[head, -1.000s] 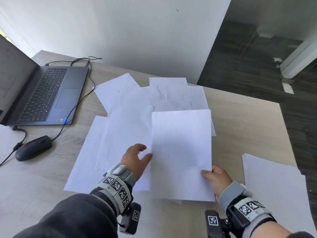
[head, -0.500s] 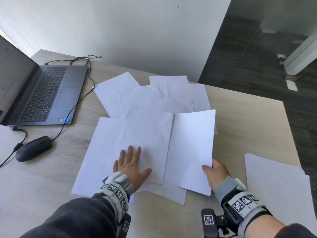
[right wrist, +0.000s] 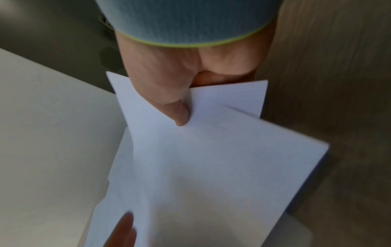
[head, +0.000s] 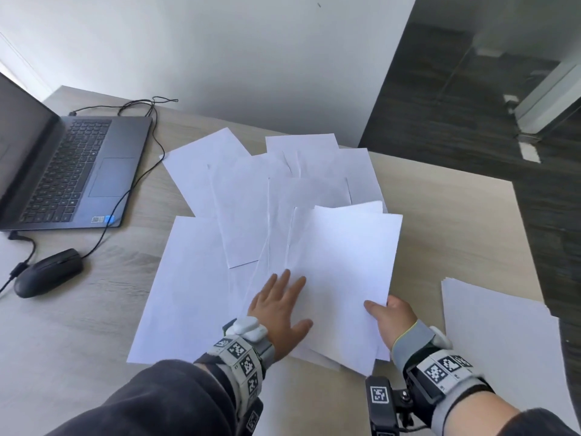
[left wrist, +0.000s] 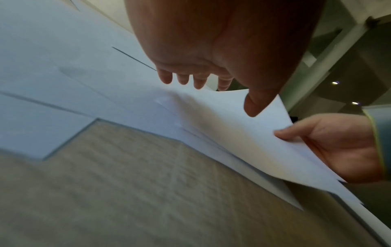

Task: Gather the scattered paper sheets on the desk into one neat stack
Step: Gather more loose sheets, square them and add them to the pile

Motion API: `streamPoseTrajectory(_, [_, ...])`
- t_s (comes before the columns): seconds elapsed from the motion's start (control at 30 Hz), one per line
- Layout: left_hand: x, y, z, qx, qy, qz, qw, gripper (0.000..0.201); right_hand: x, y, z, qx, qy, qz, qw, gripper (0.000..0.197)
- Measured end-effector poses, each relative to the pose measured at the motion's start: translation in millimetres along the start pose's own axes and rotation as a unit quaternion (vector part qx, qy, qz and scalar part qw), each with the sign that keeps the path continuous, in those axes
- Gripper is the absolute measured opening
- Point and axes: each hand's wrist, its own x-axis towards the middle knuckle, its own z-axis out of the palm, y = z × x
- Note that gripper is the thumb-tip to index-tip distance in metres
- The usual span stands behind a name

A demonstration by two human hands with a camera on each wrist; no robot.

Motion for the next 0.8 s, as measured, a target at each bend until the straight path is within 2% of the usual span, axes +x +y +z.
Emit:
streamPoseTrajectory(0.1, [13,-7,-12,0.020,0.004,-0.038,0.999,0.082,11,3,-26,0.019,0.044,0.013,0.999,0.010])
streamPoseTrajectory(0.2, [22,-17,-19,0.067,-0.018,-0.044,0.997,0.081,18,7,-46,0.022,0.079,0.017,0.996,0.009])
streamPoseTrajectory(0.33, [25,-23,-17,0.080,-0.021,-0.072,0.994,0.070,22,12,-63,0.017,0.119,0.012,0.993,0.008])
streamPoseTrajectory(0.6, [34,-13,-29,0.016,0.067,-0.204,0.976,0.047,15,16,-56,0.011,0.096,0.020,0.995,0.010])
streamPoseTrajectory(0.8, [44,-10,-45,-0.033,0.054,-0.293,0.954,0.066,9,17,-51,0.023,0.076,0.017,0.997,0.015])
